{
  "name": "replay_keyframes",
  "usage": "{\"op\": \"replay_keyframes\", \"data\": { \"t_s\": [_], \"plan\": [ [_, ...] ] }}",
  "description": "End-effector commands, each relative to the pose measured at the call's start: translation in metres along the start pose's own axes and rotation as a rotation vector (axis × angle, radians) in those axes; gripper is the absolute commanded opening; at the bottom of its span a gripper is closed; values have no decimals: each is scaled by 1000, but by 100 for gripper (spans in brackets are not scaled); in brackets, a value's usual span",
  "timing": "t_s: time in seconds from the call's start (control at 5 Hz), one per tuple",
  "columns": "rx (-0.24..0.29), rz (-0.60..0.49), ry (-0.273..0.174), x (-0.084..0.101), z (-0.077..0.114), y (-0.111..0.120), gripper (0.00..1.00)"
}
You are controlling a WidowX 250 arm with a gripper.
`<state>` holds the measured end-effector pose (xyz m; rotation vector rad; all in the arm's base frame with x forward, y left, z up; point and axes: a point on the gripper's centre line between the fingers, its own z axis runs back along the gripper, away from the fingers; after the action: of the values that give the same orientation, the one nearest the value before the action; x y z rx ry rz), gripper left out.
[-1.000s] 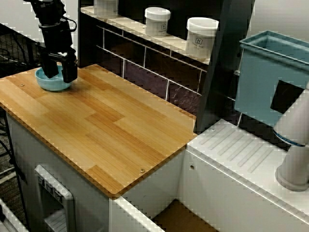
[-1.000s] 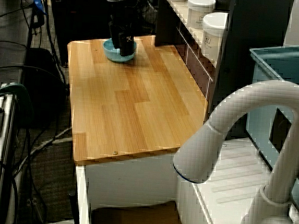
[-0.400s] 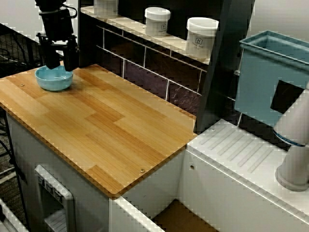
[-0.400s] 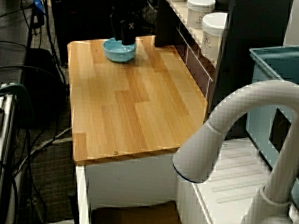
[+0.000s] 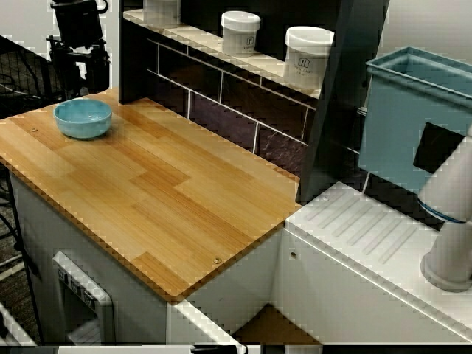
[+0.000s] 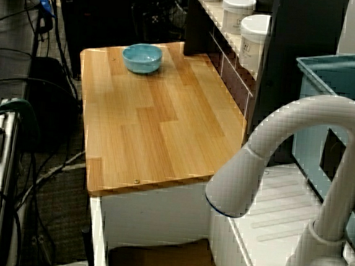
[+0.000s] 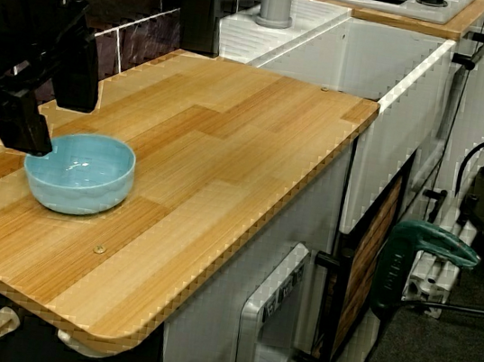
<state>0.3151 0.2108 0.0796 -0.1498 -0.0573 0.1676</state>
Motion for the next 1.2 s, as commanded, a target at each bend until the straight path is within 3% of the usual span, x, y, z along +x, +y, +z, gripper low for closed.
{"op": "replay_keyframes", "data": {
  "t_s": [0.0, 1.0],
  "plan": [
    [85, -83, -16, -8, 9, 25, 100],
    [90, -69, -9, 1, -12, 34, 100]
  ]
}}
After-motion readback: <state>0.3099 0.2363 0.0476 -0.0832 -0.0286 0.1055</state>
